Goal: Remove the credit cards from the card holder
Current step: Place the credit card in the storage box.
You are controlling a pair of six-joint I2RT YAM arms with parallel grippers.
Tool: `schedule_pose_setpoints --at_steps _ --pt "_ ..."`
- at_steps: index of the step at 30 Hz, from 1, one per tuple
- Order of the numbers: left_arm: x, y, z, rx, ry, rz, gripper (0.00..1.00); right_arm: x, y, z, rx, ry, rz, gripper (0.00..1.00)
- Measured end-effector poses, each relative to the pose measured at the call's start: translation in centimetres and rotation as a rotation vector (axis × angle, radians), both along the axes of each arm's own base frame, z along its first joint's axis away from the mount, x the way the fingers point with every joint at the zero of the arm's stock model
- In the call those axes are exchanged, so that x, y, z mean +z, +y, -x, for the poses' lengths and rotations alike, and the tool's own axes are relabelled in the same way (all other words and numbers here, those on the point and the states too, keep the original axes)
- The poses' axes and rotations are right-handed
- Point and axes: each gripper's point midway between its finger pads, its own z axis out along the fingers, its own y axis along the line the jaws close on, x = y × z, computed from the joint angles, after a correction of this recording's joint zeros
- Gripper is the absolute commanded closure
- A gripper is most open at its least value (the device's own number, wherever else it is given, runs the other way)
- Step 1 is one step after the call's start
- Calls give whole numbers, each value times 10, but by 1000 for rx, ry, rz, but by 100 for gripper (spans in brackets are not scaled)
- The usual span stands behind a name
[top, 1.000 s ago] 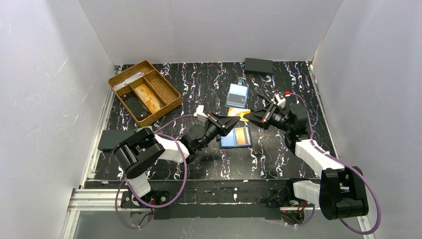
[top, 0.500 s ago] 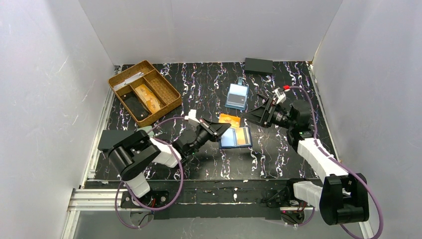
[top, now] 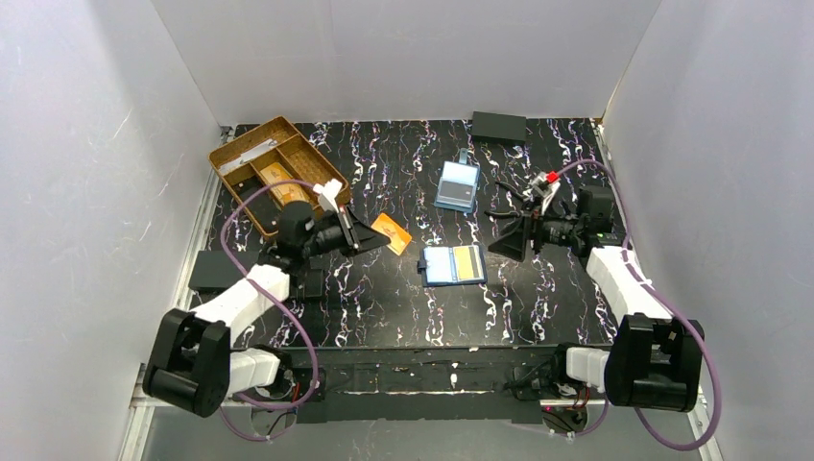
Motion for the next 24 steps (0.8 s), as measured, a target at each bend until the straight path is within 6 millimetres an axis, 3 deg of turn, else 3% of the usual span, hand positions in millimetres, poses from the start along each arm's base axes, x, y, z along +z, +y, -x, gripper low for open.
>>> schedule_pose_setpoints --at_steps 7,16,24 --pt "35 24 -11 -122 -96 -194 100 -17 -40 -13 -112 3 12 2" --pt "16 72 -32 -124 28 -301 100 -30 -45 -10 -121 29 52 2" --pt "20 105 -50 -77 47 -320 100 -34 -46 -9 -129 44 69 2"
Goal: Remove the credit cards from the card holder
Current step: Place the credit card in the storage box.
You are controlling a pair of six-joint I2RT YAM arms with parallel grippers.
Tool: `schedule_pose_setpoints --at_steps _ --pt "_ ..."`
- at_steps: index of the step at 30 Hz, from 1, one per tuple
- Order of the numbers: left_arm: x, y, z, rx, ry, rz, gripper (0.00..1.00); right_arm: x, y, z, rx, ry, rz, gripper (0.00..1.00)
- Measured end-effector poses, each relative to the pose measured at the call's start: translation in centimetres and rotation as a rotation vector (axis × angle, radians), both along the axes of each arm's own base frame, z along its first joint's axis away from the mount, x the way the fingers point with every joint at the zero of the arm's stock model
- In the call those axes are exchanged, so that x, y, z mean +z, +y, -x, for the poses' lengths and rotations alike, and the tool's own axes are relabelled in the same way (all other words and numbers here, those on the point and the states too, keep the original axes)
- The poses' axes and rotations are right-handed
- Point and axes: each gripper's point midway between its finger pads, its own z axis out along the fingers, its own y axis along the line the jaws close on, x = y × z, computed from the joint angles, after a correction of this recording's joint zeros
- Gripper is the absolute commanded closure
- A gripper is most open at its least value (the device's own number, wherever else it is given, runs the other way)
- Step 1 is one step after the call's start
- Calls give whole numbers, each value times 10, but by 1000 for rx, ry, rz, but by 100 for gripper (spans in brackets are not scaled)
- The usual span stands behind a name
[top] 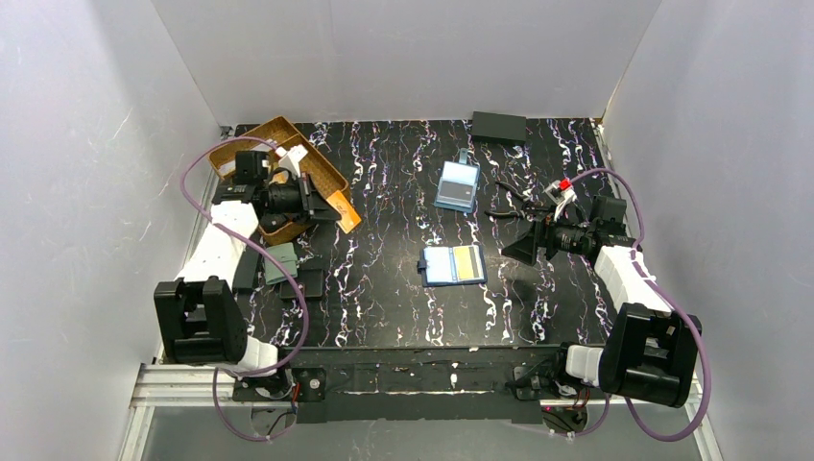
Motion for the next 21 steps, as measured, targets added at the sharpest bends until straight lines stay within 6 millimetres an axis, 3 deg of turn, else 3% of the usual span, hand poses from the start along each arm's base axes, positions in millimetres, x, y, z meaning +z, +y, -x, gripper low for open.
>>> schedule_pose_setpoints --at_steps 8,21 --pt "-15 45 -28 104 56 -42 100 -2 -1 1 -3 7 10 2" --pt "-39 114 -91 253 83 -250 100 -3 -2 1 -5 5 14 2"
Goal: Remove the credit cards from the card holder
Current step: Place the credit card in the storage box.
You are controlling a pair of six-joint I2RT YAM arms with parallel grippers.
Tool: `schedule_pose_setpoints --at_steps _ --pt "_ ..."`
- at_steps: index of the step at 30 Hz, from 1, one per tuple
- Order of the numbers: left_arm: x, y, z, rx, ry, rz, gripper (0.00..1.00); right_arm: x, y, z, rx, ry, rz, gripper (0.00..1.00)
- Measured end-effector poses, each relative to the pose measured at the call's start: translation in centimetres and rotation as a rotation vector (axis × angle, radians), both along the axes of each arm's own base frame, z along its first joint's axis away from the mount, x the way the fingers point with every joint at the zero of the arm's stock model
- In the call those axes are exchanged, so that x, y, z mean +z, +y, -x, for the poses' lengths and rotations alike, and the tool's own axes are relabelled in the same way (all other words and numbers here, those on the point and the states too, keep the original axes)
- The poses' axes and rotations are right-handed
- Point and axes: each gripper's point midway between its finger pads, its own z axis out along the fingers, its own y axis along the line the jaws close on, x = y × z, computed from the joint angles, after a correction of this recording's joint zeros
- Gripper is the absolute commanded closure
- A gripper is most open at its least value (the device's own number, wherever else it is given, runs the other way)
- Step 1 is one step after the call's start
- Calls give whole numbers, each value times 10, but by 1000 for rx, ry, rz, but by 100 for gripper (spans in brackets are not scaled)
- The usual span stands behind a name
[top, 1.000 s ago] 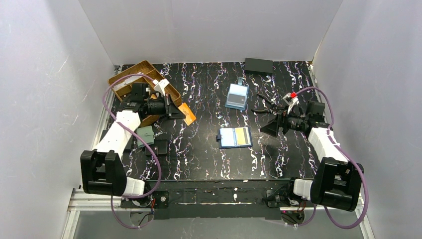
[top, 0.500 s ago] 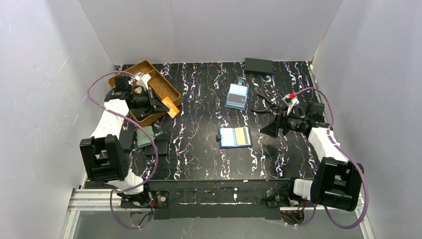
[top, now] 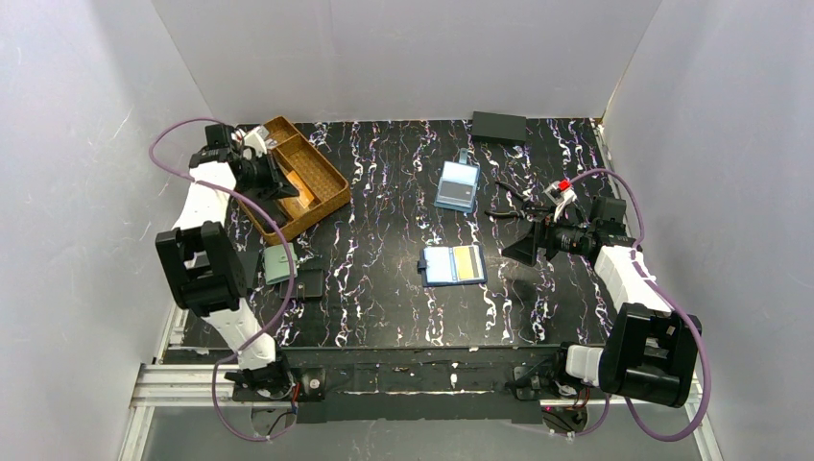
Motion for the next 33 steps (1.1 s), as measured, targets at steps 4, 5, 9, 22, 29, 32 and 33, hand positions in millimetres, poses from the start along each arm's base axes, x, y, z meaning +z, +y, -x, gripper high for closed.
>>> schedule_pose_setpoints --at_steps 4,5,9,22,29,32,33 --pt "-12 16 -21 28 14 -62 100 0 0 0 1 0 -2 2" --pt "-15 19 -25 35 18 -74 99 0 0 0 1 0 -2 2" --pt "-27 31 -36 60 41 -119 96 0 0 0 0 0 -4 2" --pt "-53 67 -68 159 129 -254 68 0 1 1 12 10 -23 2" --pt "8 83 -56 311 -65 -343 3 0 1 1 13 9 -24 2" --pt "45 71 -24 407 -230 -269 2 -1 1 2 17 2 -14 2" --pt "70 67 -12 427 -304 -236 2 -1 0 2 17 0 -11 2"
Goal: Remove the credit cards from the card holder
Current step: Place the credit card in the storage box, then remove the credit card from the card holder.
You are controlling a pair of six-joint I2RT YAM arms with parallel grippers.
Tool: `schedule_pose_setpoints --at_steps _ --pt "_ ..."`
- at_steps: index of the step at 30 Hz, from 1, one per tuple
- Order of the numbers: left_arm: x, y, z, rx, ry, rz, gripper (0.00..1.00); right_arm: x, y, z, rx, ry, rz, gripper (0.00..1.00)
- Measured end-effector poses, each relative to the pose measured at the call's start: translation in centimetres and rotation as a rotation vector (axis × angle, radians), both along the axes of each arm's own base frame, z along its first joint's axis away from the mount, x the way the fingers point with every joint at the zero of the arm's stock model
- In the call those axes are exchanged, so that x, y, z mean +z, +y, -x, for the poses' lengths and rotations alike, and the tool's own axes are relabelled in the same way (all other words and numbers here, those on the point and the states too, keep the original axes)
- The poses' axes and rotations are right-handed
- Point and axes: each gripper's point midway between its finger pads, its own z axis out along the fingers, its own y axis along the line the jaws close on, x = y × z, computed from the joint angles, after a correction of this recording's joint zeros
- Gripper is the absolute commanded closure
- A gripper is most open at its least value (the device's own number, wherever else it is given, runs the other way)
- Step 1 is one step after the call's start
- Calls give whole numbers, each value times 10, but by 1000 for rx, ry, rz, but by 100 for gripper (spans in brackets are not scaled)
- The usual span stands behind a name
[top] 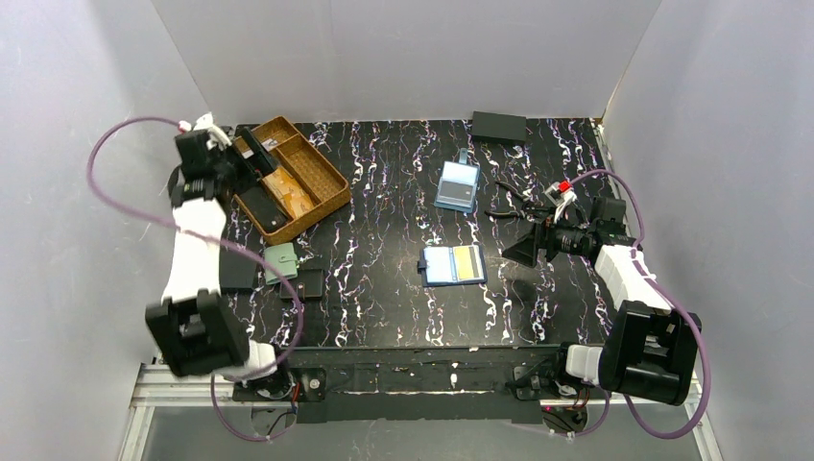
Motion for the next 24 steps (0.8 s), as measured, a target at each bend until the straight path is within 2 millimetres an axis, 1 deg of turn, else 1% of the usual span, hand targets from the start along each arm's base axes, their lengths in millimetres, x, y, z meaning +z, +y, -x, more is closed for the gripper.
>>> schedule_pose_setpoints --at_steps 1,2,4,5,6,8,10,11,12,13,16,18,21,24 --pt "18 -7 9 2 -88 49 2 0 0 1 1 -4 5 2" --pt "27 -15 16 -13 -143 105 2 1 -1 1 4 -15 11 2" --pt "37 -34 29 -64 -213 246 2 5 -1 2 8 -44 22 2" --pt "37 -45 34 -99 -218 315 2 8 -1 2 11 -64 28 2" --pt "31 -57 38 -137 -205 381 2 10 -1 3 14 -82 33 2" --pt "5 -84 53 -205 -125 499 2 15 -1 3 18 -115 43 2" --pt "-23 -114 77 -263 -28 571 3 17 -1 4 22 -136 47 2" --pt "-31 -127 88 -291 7 591 4 17 -1 4 23 -139 47 3" --pt "-36 -145 103 -333 35 601 4 16 0 5 24 -136 46 4" --pt "-38 -161 115 -376 48 605 4 15 0 5 26 -130 45 4" --pt "-33 -208 154 -525 41 597 4 7 7 6 47 -97 44 7" --pt "-35 -232 175 -590 43 592 5 0 15 9 74 -62 47 9" --pt "-47 -264 198 -648 77 588 11 -12 31 15 120 27 53 16" --pt "-61 -292 209 -686 125 581 20 -19 48 17 152 116 56 21"
